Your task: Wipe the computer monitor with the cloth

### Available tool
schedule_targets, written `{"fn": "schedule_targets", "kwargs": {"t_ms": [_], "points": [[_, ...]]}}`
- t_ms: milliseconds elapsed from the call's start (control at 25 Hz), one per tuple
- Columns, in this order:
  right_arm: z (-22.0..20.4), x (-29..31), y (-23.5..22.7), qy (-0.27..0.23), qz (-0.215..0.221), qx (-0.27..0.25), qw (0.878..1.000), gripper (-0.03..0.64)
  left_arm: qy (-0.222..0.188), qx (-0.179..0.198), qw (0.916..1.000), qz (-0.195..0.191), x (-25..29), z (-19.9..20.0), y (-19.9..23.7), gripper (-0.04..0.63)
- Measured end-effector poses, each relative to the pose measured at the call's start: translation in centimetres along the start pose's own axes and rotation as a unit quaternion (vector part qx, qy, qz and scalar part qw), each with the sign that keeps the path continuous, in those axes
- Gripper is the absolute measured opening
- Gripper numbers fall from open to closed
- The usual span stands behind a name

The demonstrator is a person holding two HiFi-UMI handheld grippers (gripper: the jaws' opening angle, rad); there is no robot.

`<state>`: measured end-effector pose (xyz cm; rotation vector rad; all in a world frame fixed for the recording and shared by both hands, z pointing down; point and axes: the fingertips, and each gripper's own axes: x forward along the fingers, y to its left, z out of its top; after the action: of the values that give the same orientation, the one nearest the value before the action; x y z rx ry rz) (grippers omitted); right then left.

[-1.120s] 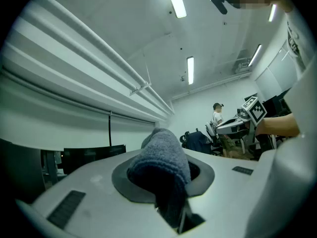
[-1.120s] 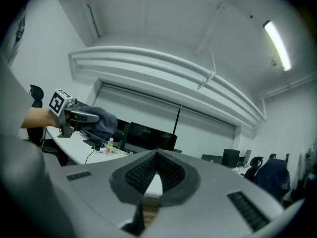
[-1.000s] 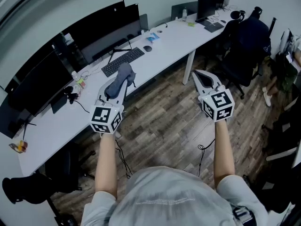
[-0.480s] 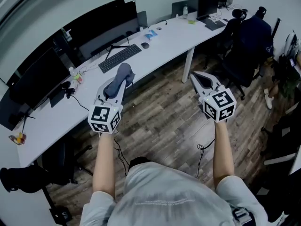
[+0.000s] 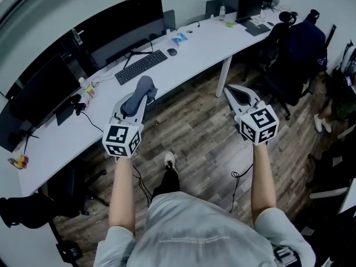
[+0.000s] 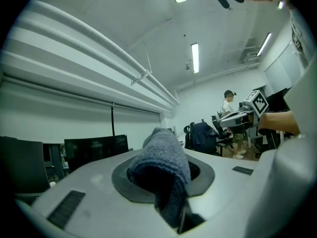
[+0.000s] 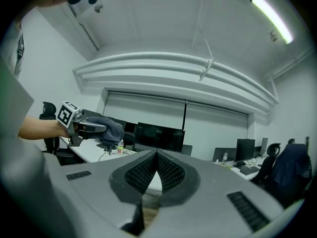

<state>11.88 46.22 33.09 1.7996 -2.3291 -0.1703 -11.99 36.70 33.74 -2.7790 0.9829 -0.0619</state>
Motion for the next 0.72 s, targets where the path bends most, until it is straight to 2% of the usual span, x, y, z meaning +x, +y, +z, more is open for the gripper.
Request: {"fn": "schedule_targets", "kwargs": {"t_ms": [200,400,720], "points": [[-0.3,5.1,-1.8,0.0,-0.001,-0.004,1.0,0.167,-0.003,0.005,1.0,0.003,3.9,-1.4,4.1,0.084],[0.6,13.0,-4.6,0.001,-0.002,-0.008,1.0,0.167,-0.012,0.004,0.9999,0.008,9.7,-2.1,10.9,0.084],[3.5,25.5,-8.6,-0.017,-0.01,0.005,1.0,0.167,-0.008,0.012,0.9999,-0.007,18.9,-2.5,21.1,0.084]]}}
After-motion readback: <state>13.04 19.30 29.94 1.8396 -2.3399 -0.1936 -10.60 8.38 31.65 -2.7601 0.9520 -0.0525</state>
